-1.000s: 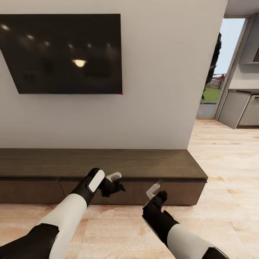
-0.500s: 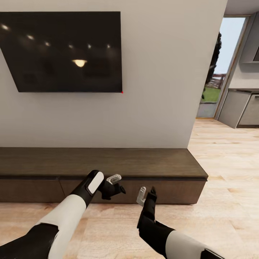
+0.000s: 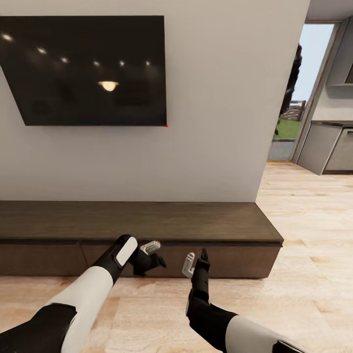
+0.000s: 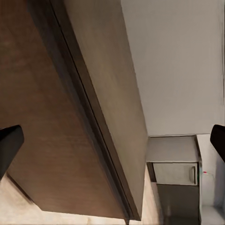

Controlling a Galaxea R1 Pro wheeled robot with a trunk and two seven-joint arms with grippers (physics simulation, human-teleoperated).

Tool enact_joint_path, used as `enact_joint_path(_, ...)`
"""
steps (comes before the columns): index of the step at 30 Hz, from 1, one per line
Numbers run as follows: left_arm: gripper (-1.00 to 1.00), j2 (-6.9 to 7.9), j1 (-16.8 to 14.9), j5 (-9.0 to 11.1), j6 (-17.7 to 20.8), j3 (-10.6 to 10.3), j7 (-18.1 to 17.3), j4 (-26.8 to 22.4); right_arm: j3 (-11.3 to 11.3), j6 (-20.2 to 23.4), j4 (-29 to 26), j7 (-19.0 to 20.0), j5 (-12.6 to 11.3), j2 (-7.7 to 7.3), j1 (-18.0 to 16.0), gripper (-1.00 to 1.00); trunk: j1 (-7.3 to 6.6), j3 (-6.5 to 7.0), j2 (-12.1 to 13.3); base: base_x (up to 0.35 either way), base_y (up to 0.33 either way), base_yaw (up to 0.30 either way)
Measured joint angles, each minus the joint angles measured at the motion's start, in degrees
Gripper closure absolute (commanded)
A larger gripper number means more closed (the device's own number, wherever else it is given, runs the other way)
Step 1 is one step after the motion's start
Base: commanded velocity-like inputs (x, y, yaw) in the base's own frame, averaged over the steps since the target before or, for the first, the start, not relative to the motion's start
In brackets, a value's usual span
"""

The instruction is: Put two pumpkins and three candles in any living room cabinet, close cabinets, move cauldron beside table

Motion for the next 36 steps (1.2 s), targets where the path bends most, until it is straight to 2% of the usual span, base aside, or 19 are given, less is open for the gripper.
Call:
enact_joint_path(6, -1.00, 0.14, -0.04, -0.19, -0.73, 0.00, -0.01, 3.05, 2.71, -1.81, -0.06, -0.53, 0.42, 0.00, 0.07, -1.00, 0.00, 0.00, 0.00, 0.000, 0.000, 0.000)
enact_joint_path(10, -1.00, 0.22, -0.02, -0.26, -1.68, 0.02, -0.55, 4.89, 3.34, -3.01, -0.31, -0.84, 0.56, 0.00, 0.08, -1.00, 0.00, 0.00, 0.00, 0.000, 0.000, 0.000)
enact_joint_path(12, -1.00, 0.63, -0.01, -0.34, -2.00, -0.04, -1.78, 5.49, 3.51, -4.30, -0.34, -1.33, 0.62, 0.00, 0.09, -1.00, 0.00, 0.00, 0.00, 0.000, 0.000, 0.000)
enact_joint_path(16, -1.00, 2.42, -0.04, -0.89, -2.32, -0.22, -6.85, 6.07, 3.64, -6.28, -0.10, -2.05, 1.07, 0.00, 0.09, -1.00, 0.00, 0.00, 0.00, 0.000, 0.000, 0.000)
enact_joint_path(19, -1.00, 3.41, -0.04, -2.57, -2.74, -0.30, -10.52, 7.40, 3.72, -6.76, 0.02, -2.08, 2.22, 0.00, 0.09, -1.00, 0.00, 0.00, 0.00, 0.000, 0.000, 0.000)
enact_joint_path(20, -1.00, 3.70, -0.04, -4.04, -3.60, -0.33, -12.39, 8.31, 3.74, -6.88, 0.07, -2.05, 2.93, 0.00, 0.09, -1.00, 0.00, 0.00, 0.00, 0.000, 0.000, 0.000)
enact_joint_path(22, -1.00, 3.89, -0.04, -5.68, -5.02, -0.36, -14.63, 9.17, 3.80, -6.95, 0.11, -2.03, 3.60, 0.00, 0.09, -1.00, 0.00, 0.00, 0.00, 0.000, 0.000, 0.000)
enact_joint_path(24, -1.00, 4.04, -0.04, -9.10, -7.51, -0.24, -19.40, 10.55, 4.13, -7.02, 0.13, -1.97, 4.24, 0.00, 0.09, -1.00, 0.00, 0.00, 0.00, 0.000, 0.000, 0.000)
enact_joint_path(25, -1.00, 4.11, -0.04, -11.71, -9.15, -0.24, -23.34, 11.66, 4.40, -7.05, 0.14, -1.96, 4.50, 0.00, 0.09, -1.00, 0.00, 0.00, 0.00, 0.000, 0.000, 0.000)
enact_joint_path(26, -1.00, 4.13, -0.04, -13.20, -9.98, -0.25, -25.57, 12.24, 4.52, -7.06, 0.15, -1.97, 4.61, 0.00, 0.09, -1.00, 0.00, 0.00, 0.00, 0.000, 0.000, 0.000)
enact_joint_path(27, -1.00, 4.17, -0.04, -16.11, -11.59, -0.27, -29.75, 13.26, 4.66, -7.07, 0.15, -1.98, 4.78, 0.00, 0.09, -1.00, 0.00, 0.00, 0.00, 0.000, 0.000, 0.000)
enact_joint_path(29, -1.00, 4.22, -0.04, -19.40, -13.37, -0.25, -33.96, 14.18, 4.76, -7.11, 0.16, -2.00, 4.91, 0.00, 0.09, -1.00, 0.00, 0.00, 0.00, 0.000, 0.000, 0.000)
enact_joint_path(31, -1.00, 4.50, -0.04, -25.71, -16.80, -0.27, -42.09, 16.09, 4.81, -7.21, 0.16, -2.04, 5.04, 0.00, 0.09, -1.00, 0.00, 0.00, 0.00, 0.000, 0.000, 0.000)
enact_joint_path(32, -1.00, 4.55, -0.05, -27.10, -17.54, -0.25, -44.25, 16.62, 4.80, -7.24, 0.16, -2.05, 5.07, 0.00, 0.09, -1.00, 0.00, 0.00, 0.00, 0.000, 0.000, 0.000)
enact_joint_path(33, -1.00, 4.66, -0.04, -29.40, -18.72, -0.27, -48.20, 17.53, 4.78, -7.28, 0.15, -2.06, 5.11, 0.00, 0.09, -1.00, 0.00, 0.00, 0.00, 0.000, 0.000, 0.000)
enact_joint_path(35, -1.00, 4.83, -0.05, -32.00, -19.89, -0.28, -52.94, 18.45, 4.77, -7.32, 0.11, -2.08, 5.19, 0.00, 0.09, -1.00, 0.00, 0.00, 0.00, 0.000, 0.000, 0.000)
enact_joint_path(36, -1.00, 4.94, -0.05, -32.73, -20.15, -0.28, -54.08, 18.66, 4.74, -7.33, 0.11, -2.10, 5.21, 0.00, 0.09, -1.00, 0.00, 0.00, 0.00, 0.000, 0.000, 0.000)
